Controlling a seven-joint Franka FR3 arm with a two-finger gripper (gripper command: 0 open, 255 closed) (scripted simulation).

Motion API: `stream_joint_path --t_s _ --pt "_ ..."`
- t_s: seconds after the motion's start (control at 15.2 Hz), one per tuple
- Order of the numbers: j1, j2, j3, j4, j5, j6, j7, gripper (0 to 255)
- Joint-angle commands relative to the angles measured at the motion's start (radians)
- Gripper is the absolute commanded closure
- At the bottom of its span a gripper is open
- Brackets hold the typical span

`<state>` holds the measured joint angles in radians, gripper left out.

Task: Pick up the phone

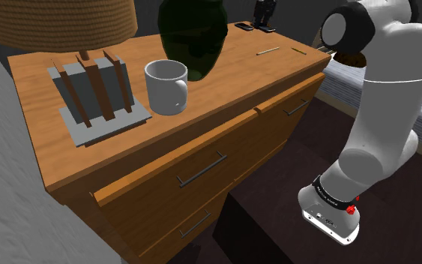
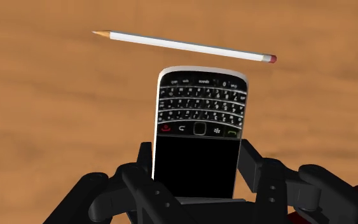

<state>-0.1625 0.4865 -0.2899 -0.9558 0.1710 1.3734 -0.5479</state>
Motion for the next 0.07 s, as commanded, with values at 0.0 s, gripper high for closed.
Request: stream_joint_path --t_s 0.0 --pt "-0.002 0.004 0.0 0.015 0.001 -0.011 0.001 255"
